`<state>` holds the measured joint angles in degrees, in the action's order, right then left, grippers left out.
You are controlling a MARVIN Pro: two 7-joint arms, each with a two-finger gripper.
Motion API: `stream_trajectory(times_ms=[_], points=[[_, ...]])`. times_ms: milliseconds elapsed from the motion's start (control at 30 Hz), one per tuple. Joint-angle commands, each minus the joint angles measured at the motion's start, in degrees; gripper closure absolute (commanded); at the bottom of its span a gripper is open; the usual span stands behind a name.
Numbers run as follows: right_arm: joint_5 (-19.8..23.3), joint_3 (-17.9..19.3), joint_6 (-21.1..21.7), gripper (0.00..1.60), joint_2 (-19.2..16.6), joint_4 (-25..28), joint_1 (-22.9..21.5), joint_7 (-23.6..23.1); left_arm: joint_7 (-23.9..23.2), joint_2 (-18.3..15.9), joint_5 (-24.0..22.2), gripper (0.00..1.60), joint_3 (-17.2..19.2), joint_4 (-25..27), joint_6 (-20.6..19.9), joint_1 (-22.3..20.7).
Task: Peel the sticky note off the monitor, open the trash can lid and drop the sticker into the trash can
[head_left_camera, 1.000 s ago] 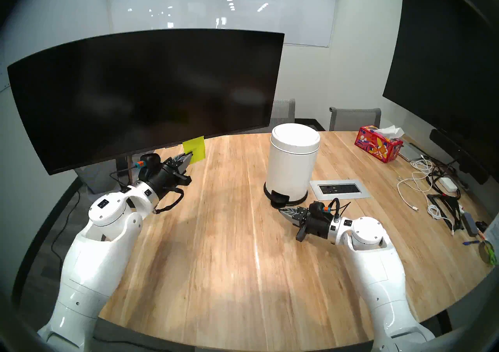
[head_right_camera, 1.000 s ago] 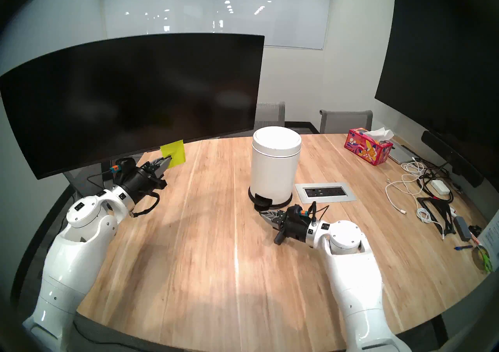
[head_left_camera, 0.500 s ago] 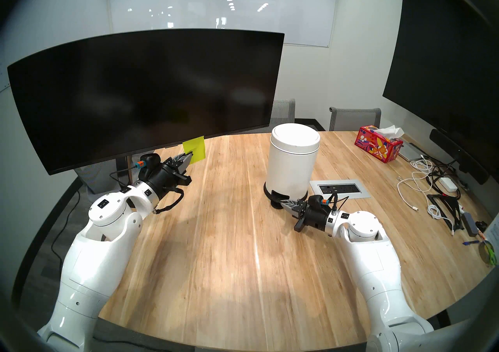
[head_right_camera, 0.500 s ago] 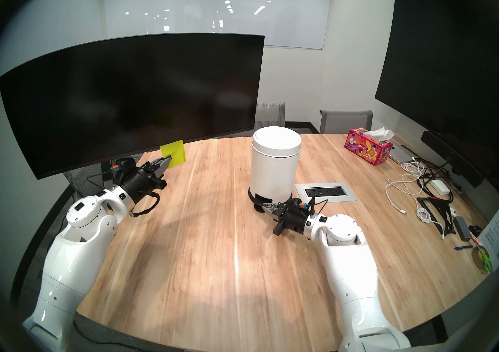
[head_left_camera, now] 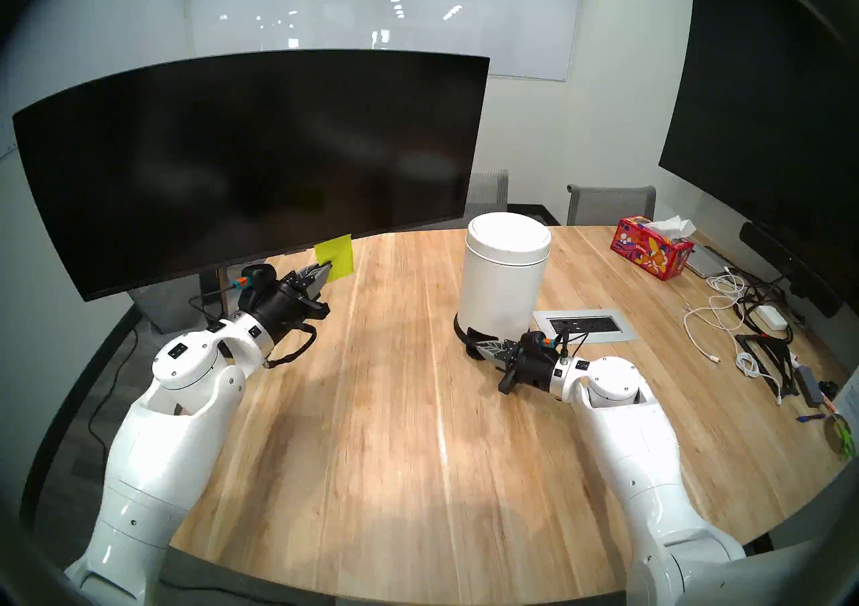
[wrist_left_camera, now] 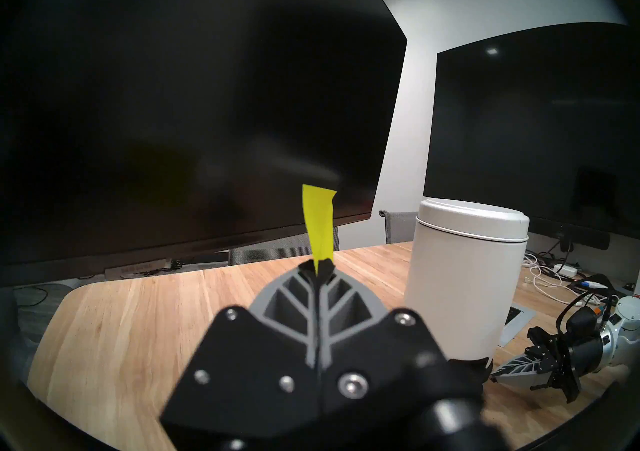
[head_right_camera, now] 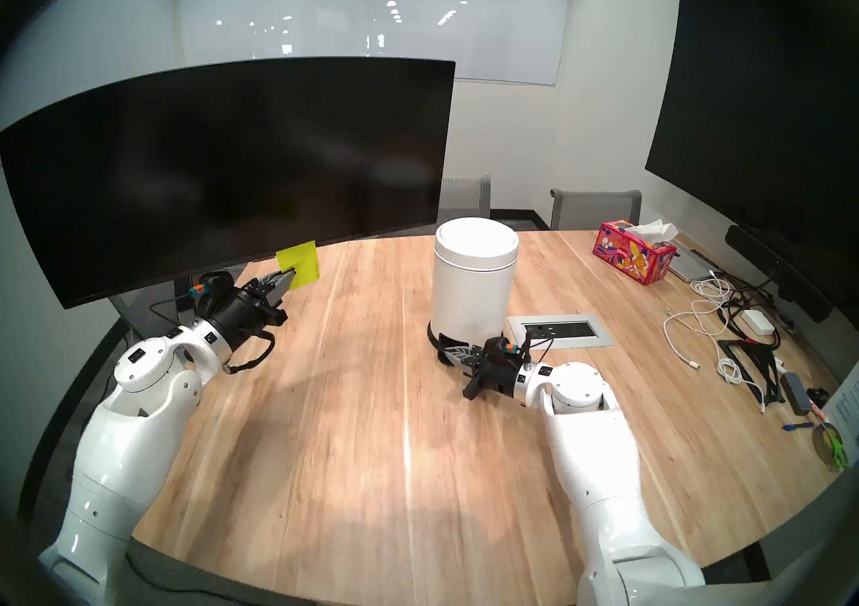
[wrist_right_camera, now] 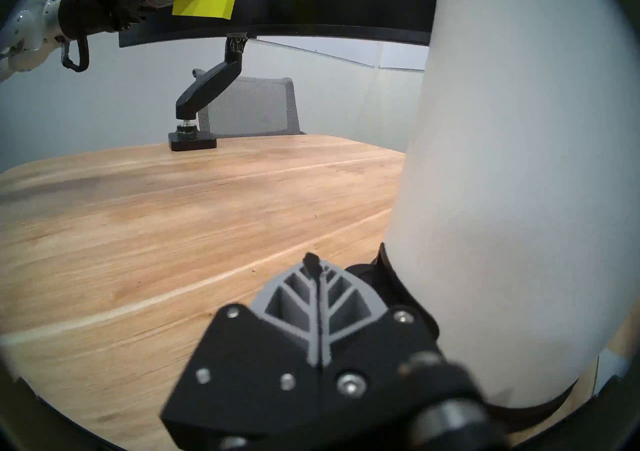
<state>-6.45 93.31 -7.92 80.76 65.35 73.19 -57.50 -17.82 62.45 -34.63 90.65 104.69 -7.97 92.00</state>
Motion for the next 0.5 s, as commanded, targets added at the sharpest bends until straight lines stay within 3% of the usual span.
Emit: stream_trajectory(times_ms=[0, 467], points=[[-0.6, -0.1, -1.3, 1.6, -0.1, -0.7, -3.4, 1.0, 0.0, 0.1, 0.0, 1.6, 0.0, 1.0, 0.4, -0.5], [-1.4, 0.1, -2.7, 1.6, -0.5, -4.4, -5.0, 1.4, 0.0, 0.1, 0.0, 1.6, 0.0, 1.0, 0.4, -0.5]])
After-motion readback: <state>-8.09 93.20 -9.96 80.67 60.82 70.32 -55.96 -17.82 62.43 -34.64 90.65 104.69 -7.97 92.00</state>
